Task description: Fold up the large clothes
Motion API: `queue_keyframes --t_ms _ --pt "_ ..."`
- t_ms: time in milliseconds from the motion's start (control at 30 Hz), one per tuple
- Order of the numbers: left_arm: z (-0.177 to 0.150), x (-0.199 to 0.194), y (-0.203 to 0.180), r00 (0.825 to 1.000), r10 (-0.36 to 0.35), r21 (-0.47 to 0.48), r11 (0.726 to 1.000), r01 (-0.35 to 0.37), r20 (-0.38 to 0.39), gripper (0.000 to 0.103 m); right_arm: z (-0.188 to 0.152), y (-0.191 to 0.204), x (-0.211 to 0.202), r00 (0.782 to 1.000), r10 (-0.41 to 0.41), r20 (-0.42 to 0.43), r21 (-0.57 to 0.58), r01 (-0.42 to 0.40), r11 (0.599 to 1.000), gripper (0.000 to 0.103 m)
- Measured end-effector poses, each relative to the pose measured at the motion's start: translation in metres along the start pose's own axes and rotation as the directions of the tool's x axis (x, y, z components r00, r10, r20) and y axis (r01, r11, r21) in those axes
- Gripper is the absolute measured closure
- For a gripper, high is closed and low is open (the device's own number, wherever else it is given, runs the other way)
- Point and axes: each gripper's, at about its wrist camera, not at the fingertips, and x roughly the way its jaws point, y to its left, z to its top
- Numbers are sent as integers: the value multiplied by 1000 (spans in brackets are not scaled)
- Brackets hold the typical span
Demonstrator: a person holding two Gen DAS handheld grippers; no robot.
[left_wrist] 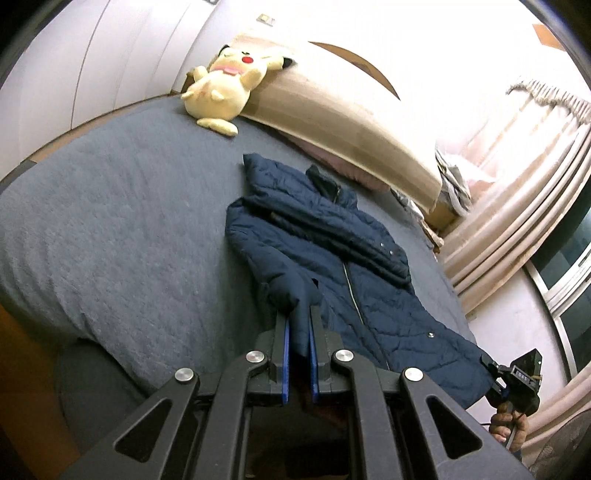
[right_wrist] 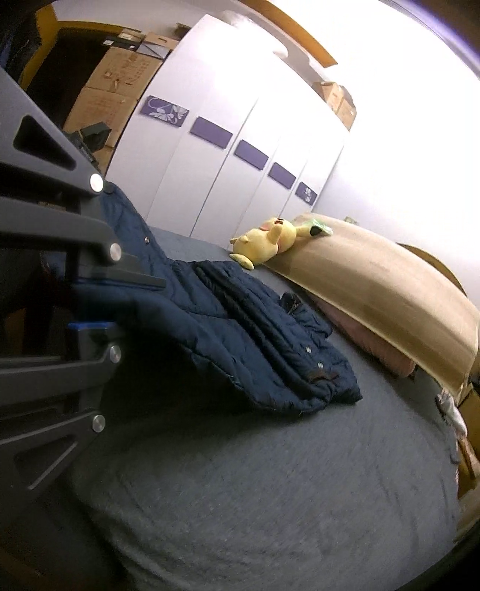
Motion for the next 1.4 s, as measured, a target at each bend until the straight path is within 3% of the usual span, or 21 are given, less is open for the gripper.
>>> queue_keyframes --t_ms 500,1000,1400 --pt "-2 -36 -4 998 2 14 1000 -3 67 94 -3 20 -24 1000 12 22 -62 -10 998 89" --pt "17 -3 -15 996 77 37 996 -78 47 94 17 18 2 999 27 22 -55 -25 998 89" --pt "18 -25 -22 992 68 66 995 -76 110 94 22 39 -3 997 67 50 -113 -61 992 89"
